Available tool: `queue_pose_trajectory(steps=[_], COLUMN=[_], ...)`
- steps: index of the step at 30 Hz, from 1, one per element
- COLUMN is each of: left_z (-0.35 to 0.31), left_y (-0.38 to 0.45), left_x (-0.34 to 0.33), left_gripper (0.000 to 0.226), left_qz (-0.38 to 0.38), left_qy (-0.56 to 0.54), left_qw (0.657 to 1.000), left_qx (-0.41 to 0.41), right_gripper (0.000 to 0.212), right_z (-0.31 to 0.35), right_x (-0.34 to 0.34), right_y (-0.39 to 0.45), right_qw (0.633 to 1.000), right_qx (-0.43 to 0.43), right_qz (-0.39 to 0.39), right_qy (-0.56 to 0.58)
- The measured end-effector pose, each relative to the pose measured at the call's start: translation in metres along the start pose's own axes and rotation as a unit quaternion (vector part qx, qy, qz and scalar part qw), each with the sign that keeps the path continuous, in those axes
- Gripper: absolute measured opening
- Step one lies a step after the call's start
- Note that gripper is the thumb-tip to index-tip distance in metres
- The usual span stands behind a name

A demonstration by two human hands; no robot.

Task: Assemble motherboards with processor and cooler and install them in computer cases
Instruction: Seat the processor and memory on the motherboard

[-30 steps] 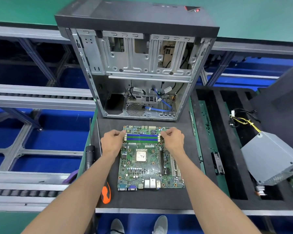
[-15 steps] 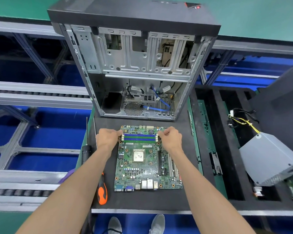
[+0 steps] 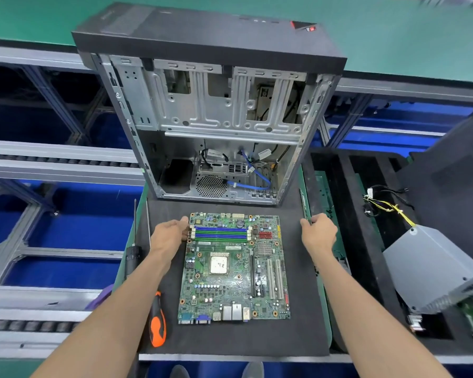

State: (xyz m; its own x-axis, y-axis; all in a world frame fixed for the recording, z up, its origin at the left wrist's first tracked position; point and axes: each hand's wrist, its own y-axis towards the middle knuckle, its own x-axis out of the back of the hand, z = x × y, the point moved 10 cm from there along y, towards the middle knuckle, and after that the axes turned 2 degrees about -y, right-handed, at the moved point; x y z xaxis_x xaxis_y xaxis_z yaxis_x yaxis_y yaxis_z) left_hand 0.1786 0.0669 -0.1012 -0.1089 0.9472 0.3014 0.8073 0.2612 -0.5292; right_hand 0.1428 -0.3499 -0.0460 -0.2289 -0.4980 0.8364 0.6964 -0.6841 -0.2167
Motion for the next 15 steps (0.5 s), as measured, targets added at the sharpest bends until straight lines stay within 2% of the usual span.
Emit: queue_pose_trajectory(steps=[2,6,9,13,15], left_z=[-0.002,-0.004,-0.004,-0.004,-0.005], left_y=[-0.001,-0.002,-0.005,-0.007,-0.009], left_x=[-0.001,-0.002,0.0,-0.001,-0.002], left_gripper=[0.03,0.032,0.031,0.029,0.029], left_qz=[0.002,0.007,0.006,0.014,0.026], left_qy=[0.002,0.015,0.015,0.017,0.022], left_qw=[1.0,1.0,1.0,1.0,0.999], left_qx=[-0.003,0.002,0.006,0.001,-0.002], right_gripper=[0.026,0.021,0.021,0.018,0.019], right_z=[0.0,-0.007,-0.009,-0.003,0.006], right_x=[-0.006,-0.008,0.006,0.025,0.011], right_y=[0.006,0.011,0.003,-0.04,-0.067], right_qw=[0.999,0.999,0.999,0.987,0.979], right_qx=[0.015,0.008,0.008,0.051,0.088], right_qz=[0.013,0.008,-0.036,-0.088,-0.018], right_qy=[-0.04,-0.031,-0.012,0.123,0.185])
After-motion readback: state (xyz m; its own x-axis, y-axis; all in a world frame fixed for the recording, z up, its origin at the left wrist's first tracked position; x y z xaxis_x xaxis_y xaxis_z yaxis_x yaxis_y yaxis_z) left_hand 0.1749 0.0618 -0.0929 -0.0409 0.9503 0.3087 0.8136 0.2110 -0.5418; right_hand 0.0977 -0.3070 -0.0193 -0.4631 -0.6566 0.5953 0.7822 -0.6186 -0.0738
